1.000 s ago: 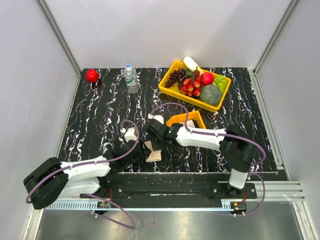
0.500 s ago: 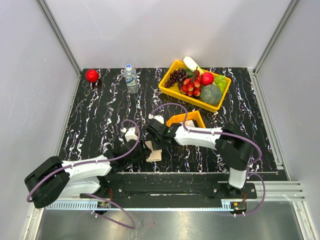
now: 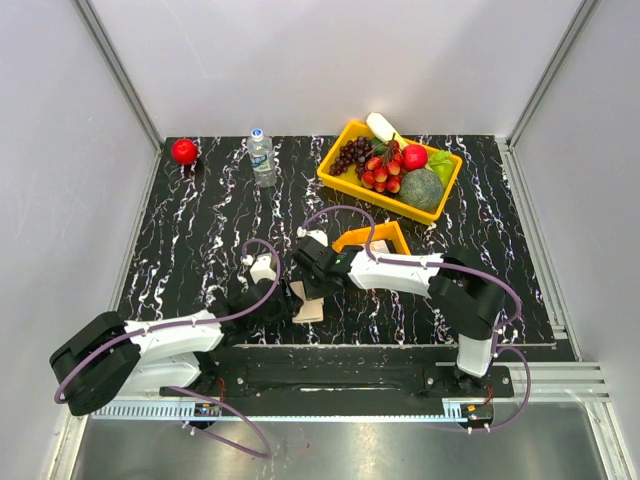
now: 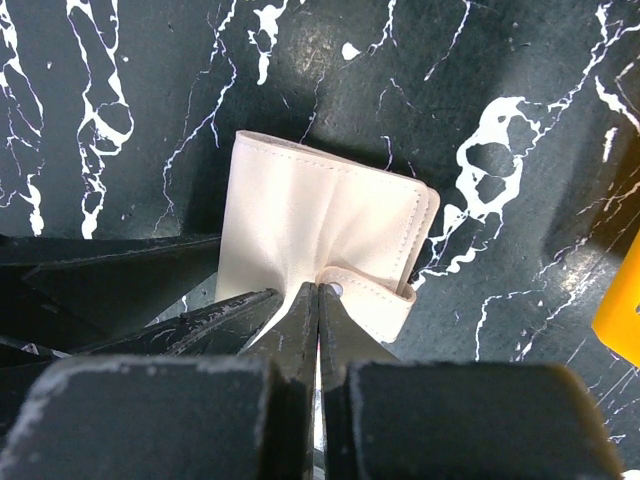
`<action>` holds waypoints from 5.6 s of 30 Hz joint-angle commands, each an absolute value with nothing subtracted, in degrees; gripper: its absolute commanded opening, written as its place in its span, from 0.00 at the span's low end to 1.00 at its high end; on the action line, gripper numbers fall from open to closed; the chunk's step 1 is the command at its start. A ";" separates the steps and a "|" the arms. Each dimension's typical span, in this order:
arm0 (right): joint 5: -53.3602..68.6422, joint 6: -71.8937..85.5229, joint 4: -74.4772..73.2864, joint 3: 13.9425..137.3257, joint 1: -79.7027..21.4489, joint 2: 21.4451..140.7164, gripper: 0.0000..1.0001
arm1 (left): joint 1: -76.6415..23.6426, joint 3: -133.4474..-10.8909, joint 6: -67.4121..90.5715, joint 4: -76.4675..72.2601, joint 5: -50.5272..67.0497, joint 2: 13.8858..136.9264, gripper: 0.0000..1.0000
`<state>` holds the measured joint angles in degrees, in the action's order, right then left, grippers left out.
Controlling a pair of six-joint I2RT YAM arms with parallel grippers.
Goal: Put the credit cards into the card holder
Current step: Close the card holder at the center of the board.
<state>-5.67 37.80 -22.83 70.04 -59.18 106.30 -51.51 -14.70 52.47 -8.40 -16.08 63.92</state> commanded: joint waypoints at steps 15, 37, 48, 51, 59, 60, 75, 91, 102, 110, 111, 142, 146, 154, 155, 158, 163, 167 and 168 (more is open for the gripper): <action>-6.86 38.23 -23.73 69.44 -58.27 110.74 0.00 | -51.68 -13.97 51.94 -3.08 -13.89 66.01 0.41; -5.27 38.14 -24.44 67.33 -56.78 114.70 0.00 | -51.50 -13.80 51.94 -2.20 -14.50 65.30 0.41; -8.26 41.66 -18.46 60.03 -57.65 107.58 0.00 | -51.50 -13.89 52.29 -1.85 -15.03 65.04 0.41; -10.98 42.53 -16.36 58.89 -59.23 107.05 0.00 | -51.59 -14.06 52.56 -1.85 -14.94 65.30 0.41; -17.83 43.25 -13.27 57.30 -61.96 103.72 0.00 | -51.59 -14.50 52.65 -1.93 -14.42 65.66 0.40; -18.36 42.29 -13.53 57.91 -61.88 102.84 0.00 | -51.50 -14.41 52.56 -1.85 -14.41 65.48 0.40; -19.78 40.34 -20.92 61.00 -61.96 94.49 0.07 | -51.50 -14.41 52.03 -1.93 -14.50 64.86 0.40; -16.18 39.20 -34.87 72.58 -61.79 97.02 0.43 | -51.50 -16.35 50.01 1.23 -15.03 61.35 0.46; -15.82 44.12 -45.96 82.88 -61.79 106.43 0.38 | -51.50 -15.03 51.33 3.07 -16.96 58.01 0.47; -15.29 45.44 -47.64 84.29 -61.88 108.10 0.37 | -50.71 -14.06 50.80 3.69 -17.23 54.49 0.50; -15.12 45.53 -47.64 84.55 -61.88 108.45 0.37 | -50.63 -13.89 50.71 3.69 -17.31 54.41 0.50; -18.46 46.05 -47.72 85.52 -61.79 110.13 0.30 | -49.75 -13.89 49.48 2.90 -15.38 55.11 0.50; -18.72 46.23 -47.72 85.34 -61.79 110.04 0.23 | -49.75 -13.80 49.57 2.46 -15.21 55.11 0.50; -18.98 46.14 -47.72 85.34 -61.79 109.43 0.24 | -49.57 -13.80 49.48 2.46 -15.12 55.19 0.50; -19.07 46.14 -47.55 85.25 -61.70 109.16 0.24 | -49.66 -13.80 49.48 2.37 -15.03 55.20 0.50; -19.42 46.05 -47.29 84.90 -61.79 108.46 0.25 | -49.57 -13.89 49.48 2.29 -14.94 55.37 0.50; -19.60 46.14 -47.02 84.64 -61.79 108.02 0.27 | -49.57 -13.97 49.39 2.11 -14.77 55.90 0.50; -19.51 46.32 -46.58 84.29 -61.79 107.93 0.24 | -49.57 -14.06 49.31 1.58 -14.68 56.16 0.50; -19.60 46.23 -46.58 84.20 -61.79 107.76 0.24 | -49.57 -14.24 49.31 1.58 -14.59 56.34 0.50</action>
<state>-17.12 45.10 -47.46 83.99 -61.56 111.26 -49.87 -14.41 50.35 2.50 -15.40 55.33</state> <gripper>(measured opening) 0.251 0.497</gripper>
